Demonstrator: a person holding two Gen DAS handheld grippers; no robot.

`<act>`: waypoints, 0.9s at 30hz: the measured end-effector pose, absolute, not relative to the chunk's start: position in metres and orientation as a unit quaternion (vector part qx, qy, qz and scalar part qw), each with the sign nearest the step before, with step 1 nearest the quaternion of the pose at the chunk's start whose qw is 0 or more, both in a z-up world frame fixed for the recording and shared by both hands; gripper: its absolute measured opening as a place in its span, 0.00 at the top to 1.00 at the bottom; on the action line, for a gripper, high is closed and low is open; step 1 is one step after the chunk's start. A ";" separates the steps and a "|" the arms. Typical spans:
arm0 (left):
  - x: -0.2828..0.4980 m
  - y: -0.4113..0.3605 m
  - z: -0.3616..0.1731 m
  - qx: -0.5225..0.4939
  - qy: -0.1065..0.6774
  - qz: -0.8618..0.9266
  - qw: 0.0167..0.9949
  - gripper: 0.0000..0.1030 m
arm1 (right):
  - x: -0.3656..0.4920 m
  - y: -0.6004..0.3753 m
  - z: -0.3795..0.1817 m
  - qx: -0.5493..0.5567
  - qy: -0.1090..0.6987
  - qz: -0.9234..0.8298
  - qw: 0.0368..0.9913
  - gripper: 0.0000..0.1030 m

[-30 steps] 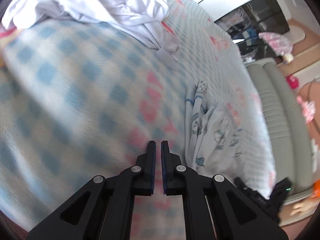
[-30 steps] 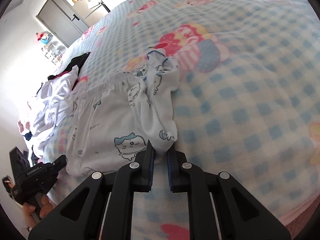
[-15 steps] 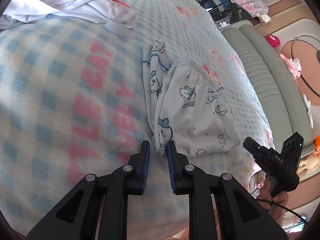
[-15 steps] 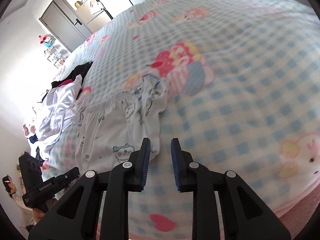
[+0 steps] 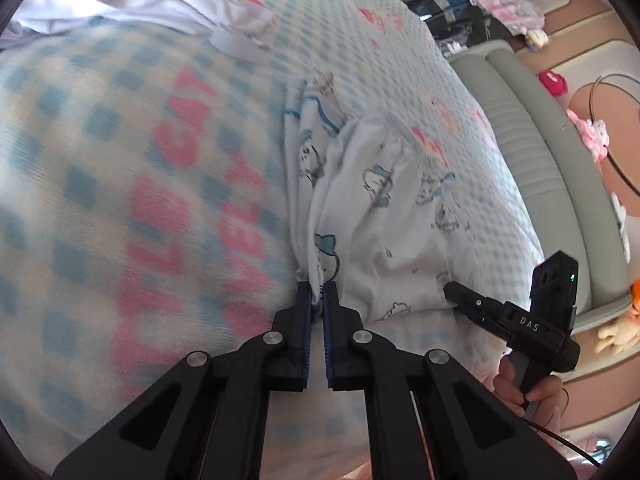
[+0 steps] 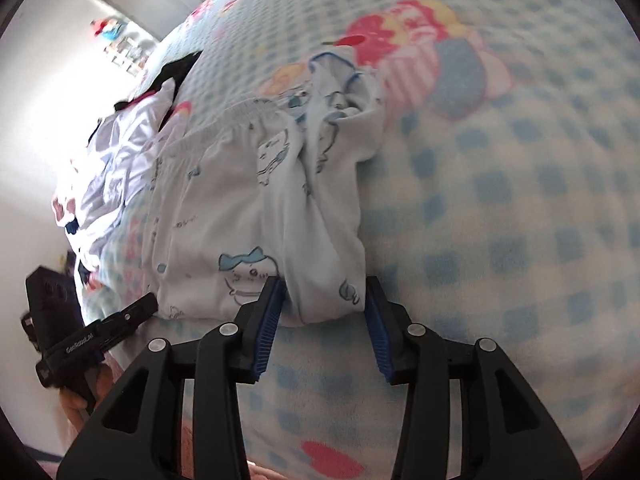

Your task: Fold clothes

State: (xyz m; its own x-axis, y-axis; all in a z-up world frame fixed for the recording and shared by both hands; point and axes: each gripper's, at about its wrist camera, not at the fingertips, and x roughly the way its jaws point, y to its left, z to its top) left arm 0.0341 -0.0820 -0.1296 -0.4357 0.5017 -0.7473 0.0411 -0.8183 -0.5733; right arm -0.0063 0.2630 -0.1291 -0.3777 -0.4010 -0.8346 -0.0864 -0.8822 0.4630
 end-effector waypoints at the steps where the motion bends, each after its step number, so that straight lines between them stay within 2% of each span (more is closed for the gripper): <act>1: 0.034 -0.083 -0.126 -0.511 -0.253 0.810 0.140 0.96 | -0.005 0.264 -0.127 0.544 -0.224 -0.802 0.099 0.69; 4: 0.033 -0.082 -0.117 -0.513 -0.202 0.824 0.131 0.97 | 0.000 0.264 -0.120 0.535 -0.209 -0.813 0.093 0.79; 7: 0.028 -0.093 -0.111 -0.512 -0.175 0.835 0.099 1.00 | 0.004 0.260 -0.113 0.529 -0.179 -0.826 0.073 0.81; 12: 0.025 -0.121 -0.120 -0.519 -0.289 0.789 0.158 0.99 | 0.009 0.254 -0.111 0.536 -0.152 -0.826 0.083 0.74; 16: 0.026 -0.112 -0.133 -0.530 -0.311 0.770 0.172 0.96 | 0.015 0.259 -0.116 0.540 -0.179 -0.817 0.087 0.72; 20: 0.025 -0.104 -0.143 -0.529 -0.324 0.762 0.186 0.89 | 0.017 0.261 -0.121 0.545 -0.194 -0.810 0.094 0.72; 22: 0.023 -0.100 -0.146 -0.521 -0.335 0.759 0.198 0.75 | 0.016 0.259 -0.121 0.545 -0.195 -0.809 0.099 0.69; 23: 0.022 -0.098 -0.149 -0.514 -0.346 0.757 0.207 0.64 | 0.014 0.258 -0.122 0.546 -0.199 -0.808 0.102 0.68; 24: 0.022 -0.096 -0.150 -0.506 -0.358 0.756 0.213 0.59 | 0.012 0.257 -0.124 0.546 -0.205 -0.806 0.104 0.66; 27: 0.028 -0.096 -0.157 -0.490 -0.389 0.755 0.196 0.60 | 0.009 0.256 -0.127 0.545 -0.213 -0.804 0.104 0.65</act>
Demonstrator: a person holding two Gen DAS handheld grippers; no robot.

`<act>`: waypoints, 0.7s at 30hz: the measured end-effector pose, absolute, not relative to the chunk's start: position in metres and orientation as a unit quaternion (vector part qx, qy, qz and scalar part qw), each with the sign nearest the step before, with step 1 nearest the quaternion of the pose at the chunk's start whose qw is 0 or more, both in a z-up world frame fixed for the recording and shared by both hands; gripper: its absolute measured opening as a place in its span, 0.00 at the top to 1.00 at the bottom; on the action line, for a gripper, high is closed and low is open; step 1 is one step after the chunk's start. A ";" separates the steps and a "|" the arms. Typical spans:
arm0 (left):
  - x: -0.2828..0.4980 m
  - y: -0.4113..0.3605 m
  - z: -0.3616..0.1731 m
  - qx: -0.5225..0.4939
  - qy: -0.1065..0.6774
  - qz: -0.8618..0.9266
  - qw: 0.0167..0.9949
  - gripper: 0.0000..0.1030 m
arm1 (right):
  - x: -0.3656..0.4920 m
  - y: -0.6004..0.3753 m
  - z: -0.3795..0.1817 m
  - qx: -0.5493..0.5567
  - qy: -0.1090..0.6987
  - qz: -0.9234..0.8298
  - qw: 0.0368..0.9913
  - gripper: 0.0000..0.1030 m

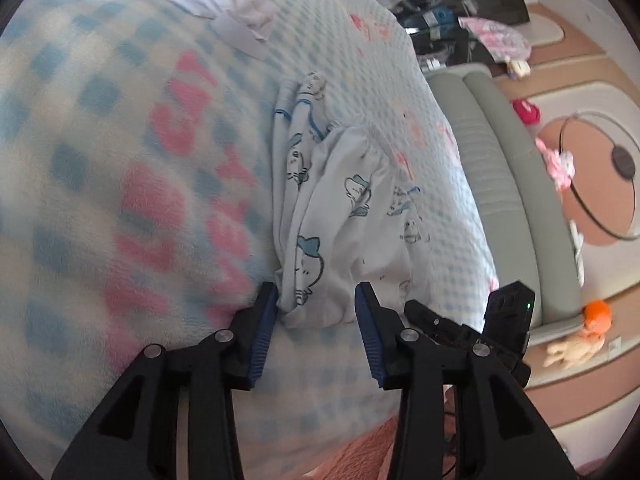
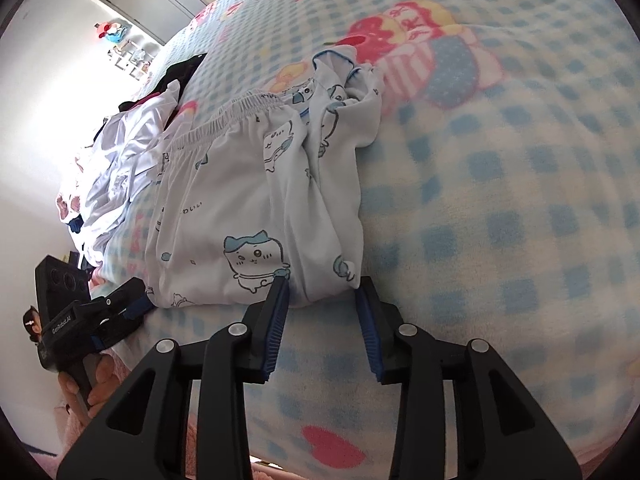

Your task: Fold clothes

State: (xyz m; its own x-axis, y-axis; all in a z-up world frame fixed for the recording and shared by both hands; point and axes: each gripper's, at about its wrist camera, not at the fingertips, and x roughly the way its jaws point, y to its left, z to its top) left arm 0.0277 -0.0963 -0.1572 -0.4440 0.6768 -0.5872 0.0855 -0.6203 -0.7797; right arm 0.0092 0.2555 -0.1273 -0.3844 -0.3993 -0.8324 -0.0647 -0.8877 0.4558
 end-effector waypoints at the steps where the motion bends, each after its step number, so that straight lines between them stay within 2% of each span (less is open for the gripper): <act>1: 0.029 -0.096 -0.160 -0.490 -0.394 0.755 0.189 0.62 | 0.008 0.255 -0.128 0.545 -0.215 -0.804 0.104 0.65; 3: 0.030 -0.095 -0.165 -0.495 -0.398 0.752 0.175 0.66 | 0.008 0.253 -0.129 0.542 -0.214 -0.806 0.104 0.65; 7: 0.029 -0.090 -0.164 -0.514 -0.383 0.747 0.174 0.65 | 0.007 0.250 -0.129 0.537 -0.224 -0.806 0.107 0.65; 11: 0.029 -0.088 -0.170 -0.518 -0.412 0.726 0.185 0.65 | 0.004 0.251 -0.133 0.537 -0.251 -0.797 0.115 0.65; 13: 0.027 -0.082 -0.174 -0.510 -0.426 0.726 0.175 0.68 | 0.003 0.249 -0.134 0.539 -0.253 -0.796 0.114 0.65; 14: 0.026 -0.081 -0.176 -0.506 -0.439 0.722 0.170 0.73 | 0.002 0.249 -0.134 0.539 -0.261 -0.793 0.111 0.65; 15: 0.024 -0.079 -0.178 -0.503 -0.452 0.718 0.165 0.83 | 0.001 0.249 -0.135 0.538 -0.271 -0.790 0.108 0.65; 16: 0.023 -0.077 -0.180 -0.501 -0.460 0.715 0.162 0.86 | -0.002 0.251 -0.137 0.537 -0.289 -0.786 0.101 0.65; 18: 0.023 -0.074 -0.181 -0.497 -0.467 0.714 0.158 0.87 | -0.005 0.255 -0.139 0.530 -0.327 -0.776 0.097 0.65; 21: 0.027 -0.070 -0.177 -0.488 -0.460 0.725 0.156 0.87 | -0.007 0.254 -0.139 0.526 -0.339 -0.774 0.103 0.65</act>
